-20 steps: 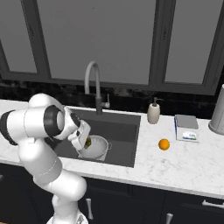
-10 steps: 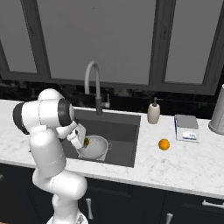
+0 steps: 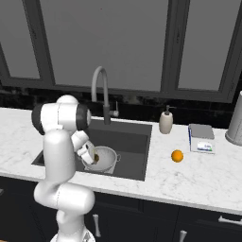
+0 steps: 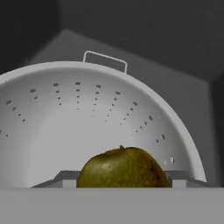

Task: Put the colander in the sink, put the kiwi, orange in the colander, and turn on the sink faucet and pour water over the colander.

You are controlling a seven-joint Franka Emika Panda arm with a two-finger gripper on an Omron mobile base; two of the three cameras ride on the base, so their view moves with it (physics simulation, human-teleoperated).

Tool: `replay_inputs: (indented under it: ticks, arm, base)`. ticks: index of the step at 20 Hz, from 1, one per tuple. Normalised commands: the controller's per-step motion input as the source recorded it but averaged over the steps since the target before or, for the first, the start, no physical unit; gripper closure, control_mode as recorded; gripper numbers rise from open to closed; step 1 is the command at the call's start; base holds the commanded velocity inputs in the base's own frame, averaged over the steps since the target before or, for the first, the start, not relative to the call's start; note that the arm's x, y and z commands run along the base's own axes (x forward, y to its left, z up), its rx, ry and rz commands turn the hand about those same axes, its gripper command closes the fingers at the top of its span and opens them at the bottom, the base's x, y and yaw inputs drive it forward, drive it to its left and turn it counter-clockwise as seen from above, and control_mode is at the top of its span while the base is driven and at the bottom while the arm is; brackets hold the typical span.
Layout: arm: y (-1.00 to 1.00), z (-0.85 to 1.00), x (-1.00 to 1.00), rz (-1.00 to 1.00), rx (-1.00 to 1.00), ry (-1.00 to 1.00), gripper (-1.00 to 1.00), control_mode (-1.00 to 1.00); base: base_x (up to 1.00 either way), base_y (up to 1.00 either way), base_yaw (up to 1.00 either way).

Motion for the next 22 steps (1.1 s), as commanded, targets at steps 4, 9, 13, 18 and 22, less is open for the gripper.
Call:
replay_inputs:
  ticks: [4, 9, 13, 18, 22]
  arm:
    - [0.00, -0.56, 0.00, 0.00, 0.00, -0.01, 1.00, -1.00]
    - [0.00, -0.51, 0.02, 0.00, 0.00, -0.05, 1.00, -1.00]
    - [0.00, -0.33, 0.00, 0.00, 0.00, -0.12, -1.00, -1.00]
    - [0.00, -0.09, 0.00, 0.00, 0.00, -0.10, -1.00, -1.00]
    - [0.15, 0.00, 0.00, 0.00, 0.00, -0.01, -1.00, -1.00]
  base:
    - [0.00, 0.00, 0.00]
    - [0.00, 0.00, 0.00]
    - [0.00, 0.00, 0.00]
    - [0.00, 0.00, 0.00]
    - [0.00, 0.00, 0.00]
